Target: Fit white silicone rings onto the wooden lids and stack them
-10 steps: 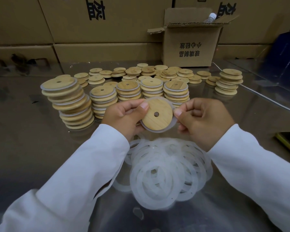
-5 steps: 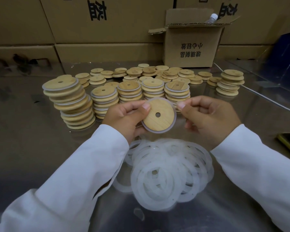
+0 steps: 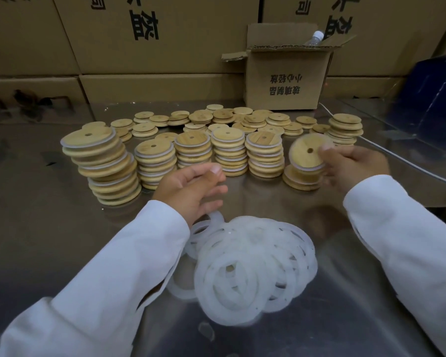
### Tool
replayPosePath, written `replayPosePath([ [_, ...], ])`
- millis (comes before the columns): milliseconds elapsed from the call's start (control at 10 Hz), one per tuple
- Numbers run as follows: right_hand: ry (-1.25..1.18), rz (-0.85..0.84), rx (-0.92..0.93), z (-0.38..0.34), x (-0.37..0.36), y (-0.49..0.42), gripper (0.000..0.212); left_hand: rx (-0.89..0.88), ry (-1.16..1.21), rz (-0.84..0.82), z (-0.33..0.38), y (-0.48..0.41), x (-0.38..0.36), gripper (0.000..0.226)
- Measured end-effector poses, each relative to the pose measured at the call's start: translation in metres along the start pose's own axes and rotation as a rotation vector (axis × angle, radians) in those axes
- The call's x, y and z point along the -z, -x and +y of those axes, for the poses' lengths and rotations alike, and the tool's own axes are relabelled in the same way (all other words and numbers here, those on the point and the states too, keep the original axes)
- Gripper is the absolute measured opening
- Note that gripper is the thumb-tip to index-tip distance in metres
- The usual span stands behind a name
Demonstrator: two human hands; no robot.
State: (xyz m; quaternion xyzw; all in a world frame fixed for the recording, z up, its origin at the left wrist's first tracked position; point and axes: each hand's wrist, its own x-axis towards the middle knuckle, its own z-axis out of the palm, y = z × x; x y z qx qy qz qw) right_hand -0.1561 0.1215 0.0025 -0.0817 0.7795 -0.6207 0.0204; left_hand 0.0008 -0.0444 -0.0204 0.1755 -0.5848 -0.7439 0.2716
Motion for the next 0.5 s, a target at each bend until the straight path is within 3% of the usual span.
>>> replayPosePath([
  [200,0.196,-0.017,-0.189,0.009,0.008,-0.022,0.033,-0.012,-0.008,0.018,0.000,0.001,-0.001,0.006],
  [300,0.435,-0.024,-0.098,0.010,0.005,-0.022,0.030,-0.029,-0.030,0.021,-0.001,0.001,-0.001,0.005],
  [500,0.575,-0.051,0.007,0.013,-0.003,-0.021,0.031,-0.026,-0.103,0.023,-0.003,0.001,0.001,0.005],
])
